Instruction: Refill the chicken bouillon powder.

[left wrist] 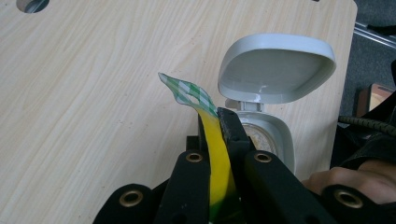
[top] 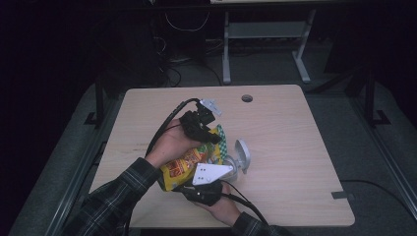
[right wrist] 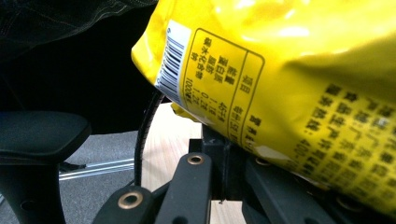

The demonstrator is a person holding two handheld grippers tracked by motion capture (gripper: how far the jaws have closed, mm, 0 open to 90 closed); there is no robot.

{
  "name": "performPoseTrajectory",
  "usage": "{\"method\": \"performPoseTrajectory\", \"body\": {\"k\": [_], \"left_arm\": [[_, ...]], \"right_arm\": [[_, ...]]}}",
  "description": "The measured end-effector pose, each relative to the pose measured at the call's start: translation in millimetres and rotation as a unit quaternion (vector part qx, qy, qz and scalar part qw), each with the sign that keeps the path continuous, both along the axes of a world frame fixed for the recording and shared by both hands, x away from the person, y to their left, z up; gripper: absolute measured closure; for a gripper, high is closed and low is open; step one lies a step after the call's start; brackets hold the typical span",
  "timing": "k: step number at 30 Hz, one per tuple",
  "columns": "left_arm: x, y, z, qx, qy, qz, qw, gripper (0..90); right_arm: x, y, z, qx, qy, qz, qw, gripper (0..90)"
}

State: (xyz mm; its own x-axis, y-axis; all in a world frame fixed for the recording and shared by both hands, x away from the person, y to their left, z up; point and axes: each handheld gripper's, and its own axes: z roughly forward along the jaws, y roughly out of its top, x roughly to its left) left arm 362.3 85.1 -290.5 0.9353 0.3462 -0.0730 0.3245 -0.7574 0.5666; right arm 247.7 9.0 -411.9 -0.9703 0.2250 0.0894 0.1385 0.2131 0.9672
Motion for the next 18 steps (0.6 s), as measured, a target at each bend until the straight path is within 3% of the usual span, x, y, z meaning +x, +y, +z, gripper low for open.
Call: {"method": "performPoseTrajectory", "body": {"k": [18], "left_arm": [[-0.8,0.4,0.5,0.0,0.0,0.002,1.0,90.0]], "right_arm": [[-0.3,0.5,-0.1,0.001,-0.002,0.001,1.0,90.0]]}}
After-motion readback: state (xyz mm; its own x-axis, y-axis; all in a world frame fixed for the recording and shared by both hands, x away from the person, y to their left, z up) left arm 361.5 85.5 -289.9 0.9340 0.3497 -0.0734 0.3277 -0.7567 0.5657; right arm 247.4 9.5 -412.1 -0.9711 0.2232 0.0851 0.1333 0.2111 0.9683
